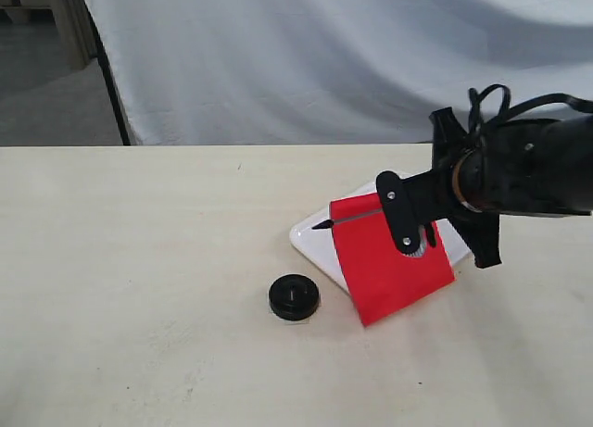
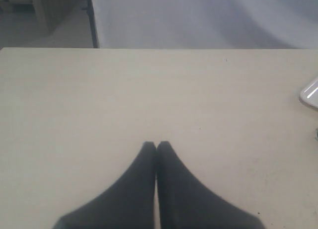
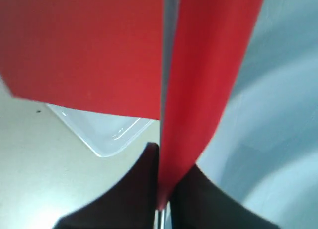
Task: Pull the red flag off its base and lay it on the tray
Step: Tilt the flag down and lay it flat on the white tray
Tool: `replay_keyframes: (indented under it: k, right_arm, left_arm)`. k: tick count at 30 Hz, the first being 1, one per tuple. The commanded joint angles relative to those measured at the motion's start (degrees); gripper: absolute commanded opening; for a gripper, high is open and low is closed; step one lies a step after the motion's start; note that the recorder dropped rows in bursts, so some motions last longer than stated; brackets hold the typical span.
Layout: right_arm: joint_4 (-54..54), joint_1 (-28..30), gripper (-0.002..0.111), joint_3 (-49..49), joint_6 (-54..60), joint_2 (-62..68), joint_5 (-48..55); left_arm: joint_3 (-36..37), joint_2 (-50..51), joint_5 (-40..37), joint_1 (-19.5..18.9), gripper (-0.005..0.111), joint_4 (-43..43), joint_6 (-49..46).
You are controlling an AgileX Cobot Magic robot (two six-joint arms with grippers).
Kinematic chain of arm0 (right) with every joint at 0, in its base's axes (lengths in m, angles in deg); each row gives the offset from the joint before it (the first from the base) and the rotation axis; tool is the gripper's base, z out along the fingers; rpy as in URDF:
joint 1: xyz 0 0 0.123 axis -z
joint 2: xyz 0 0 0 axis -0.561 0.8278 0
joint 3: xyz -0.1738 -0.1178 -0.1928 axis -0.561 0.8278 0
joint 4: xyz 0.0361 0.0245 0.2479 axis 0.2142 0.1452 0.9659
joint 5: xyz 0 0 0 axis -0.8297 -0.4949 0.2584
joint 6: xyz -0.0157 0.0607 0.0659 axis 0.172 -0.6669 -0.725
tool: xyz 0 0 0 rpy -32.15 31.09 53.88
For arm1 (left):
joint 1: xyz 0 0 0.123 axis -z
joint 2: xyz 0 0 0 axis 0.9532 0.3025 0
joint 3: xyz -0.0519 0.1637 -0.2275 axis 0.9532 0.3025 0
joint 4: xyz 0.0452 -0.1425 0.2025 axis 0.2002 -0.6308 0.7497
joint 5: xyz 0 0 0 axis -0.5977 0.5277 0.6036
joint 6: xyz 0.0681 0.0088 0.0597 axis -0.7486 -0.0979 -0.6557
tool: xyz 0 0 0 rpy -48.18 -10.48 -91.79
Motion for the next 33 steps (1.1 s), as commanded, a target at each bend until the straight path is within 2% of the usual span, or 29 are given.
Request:
replay_keyframes:
  k: [1, 9, 16, 19, 24, 26, 33]
  right_arm:
    - [-9.1, 0.39, -0.001, -4.53, -3.48, 6.96, 0.77]
    - [-10.04, 0.39, -0.001, -10.23, -3.73, 16.47, 2.24]
    - [-10.83, 0.39, 0.0, -10.48, -5.49, 18.19, 0.76]
    - [-10.83, 0.39, 0.017, -10.48, -5.9, 18.19, 1.23]
    - [-10.83, 0.39, 0.072, -10.48, -11.04, 18.19, 1.84]
    - [-10.83, 0.39, 0.075, -10.48, -12.89, 18.19, 2.04]
    - [-8.53, 0.39, 0.068, -10.48, -13.57, 17.82, 6.77]
  left_arm:
    - [0.09, -0.06, 0.26, 0.25, 0.0, 0.0, -0.08]
    - [0.09, -0.06, 0.26, 0.25, 0.0, 0.0, -0.08]
    - [0.09, -0.06, 0.26, 0.25, 0.0, 0.0, -0.08]
    - [0.09, -0.06, 0.26, 0.25, 0.0, 0.0, -0.08]
    - [0.09, -0.06, 0.26, 0.25, 0.0, 0.0, -0.08]
    - [0.09, -0.06, 0.26, 0.25, 0.0, 0.0, -0.08]
    - [0.09, -0.06, 0.26, 0.25, 0.0, 0.0, -0.08]
